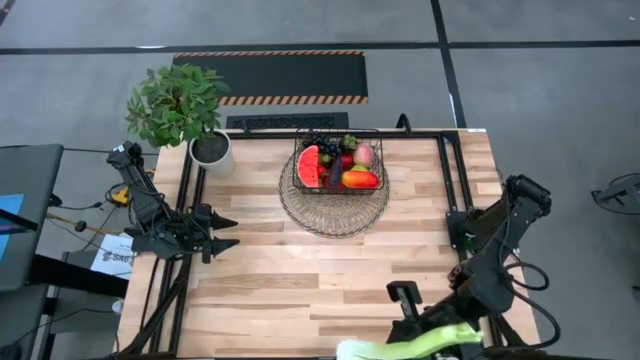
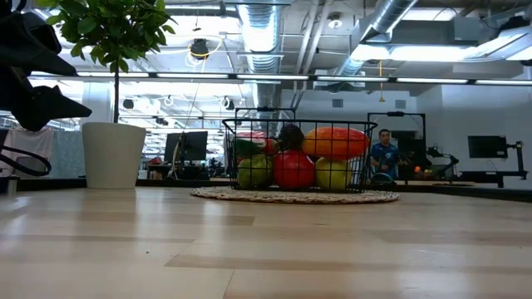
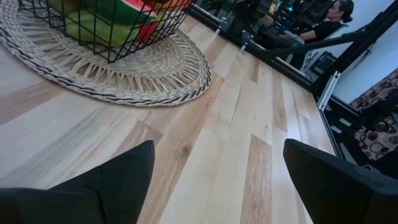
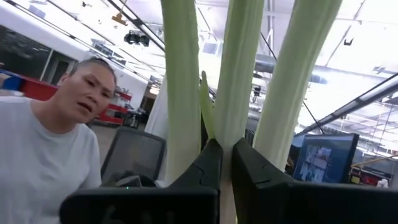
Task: Build produce basket
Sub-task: Put the green celery into the black wire basket
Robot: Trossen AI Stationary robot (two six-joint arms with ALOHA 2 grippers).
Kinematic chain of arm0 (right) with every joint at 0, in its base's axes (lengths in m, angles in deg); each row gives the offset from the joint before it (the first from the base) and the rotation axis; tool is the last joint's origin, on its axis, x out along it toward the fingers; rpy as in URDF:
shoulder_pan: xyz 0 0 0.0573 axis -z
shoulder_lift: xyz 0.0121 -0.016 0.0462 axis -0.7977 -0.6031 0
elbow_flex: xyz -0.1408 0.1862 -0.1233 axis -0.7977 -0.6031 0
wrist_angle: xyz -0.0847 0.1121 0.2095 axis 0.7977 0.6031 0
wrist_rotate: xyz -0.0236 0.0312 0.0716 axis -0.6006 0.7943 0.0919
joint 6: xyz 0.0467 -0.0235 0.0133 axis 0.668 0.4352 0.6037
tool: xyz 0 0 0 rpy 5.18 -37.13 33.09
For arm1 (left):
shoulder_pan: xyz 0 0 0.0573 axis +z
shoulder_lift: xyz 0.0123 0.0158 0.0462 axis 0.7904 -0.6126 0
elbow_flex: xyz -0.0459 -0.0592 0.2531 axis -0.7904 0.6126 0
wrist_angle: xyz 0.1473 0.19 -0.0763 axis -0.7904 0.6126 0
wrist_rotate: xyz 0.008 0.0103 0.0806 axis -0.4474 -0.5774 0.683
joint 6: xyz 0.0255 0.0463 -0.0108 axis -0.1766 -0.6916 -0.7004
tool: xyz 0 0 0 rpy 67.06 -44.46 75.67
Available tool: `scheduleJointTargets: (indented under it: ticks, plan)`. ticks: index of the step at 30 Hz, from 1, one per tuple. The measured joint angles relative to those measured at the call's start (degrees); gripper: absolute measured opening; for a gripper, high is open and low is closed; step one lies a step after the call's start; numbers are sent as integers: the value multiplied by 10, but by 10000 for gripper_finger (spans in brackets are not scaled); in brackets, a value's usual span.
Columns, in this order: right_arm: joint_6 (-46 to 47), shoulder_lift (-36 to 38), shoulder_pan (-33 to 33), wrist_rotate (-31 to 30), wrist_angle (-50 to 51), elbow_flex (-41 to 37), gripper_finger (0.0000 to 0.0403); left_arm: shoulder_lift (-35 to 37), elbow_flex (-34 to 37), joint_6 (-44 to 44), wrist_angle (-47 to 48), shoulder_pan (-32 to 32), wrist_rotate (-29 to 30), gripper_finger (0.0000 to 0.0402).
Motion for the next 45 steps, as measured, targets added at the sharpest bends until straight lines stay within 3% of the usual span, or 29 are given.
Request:
scheduleJointTargets:
  ticks: [5,7,11,13,20,28,45]
  plan:
    - [0,0,14,-35,-5,0,24,0,0,0,0,0,0,341]
    - [-1,0,24,-118,-14,0,25,0,0,0,0,0,0,341]
    - [0,0,65,-359,-35,0,26,0,0,0,0,0,0,341]
    - [0,0,94,-448,-32,0,24,0,0,0,0,0,0,341]
    - [-77,1,198,-644,-11,0,21,0,0,1,0,0,0,341]
    - [-165,-1,292,-702,59,0,21,0,0,16,0,0,0,341]
    - [-127,-2,401,-702,263,0,21,0,0,22,0,0,0,341]
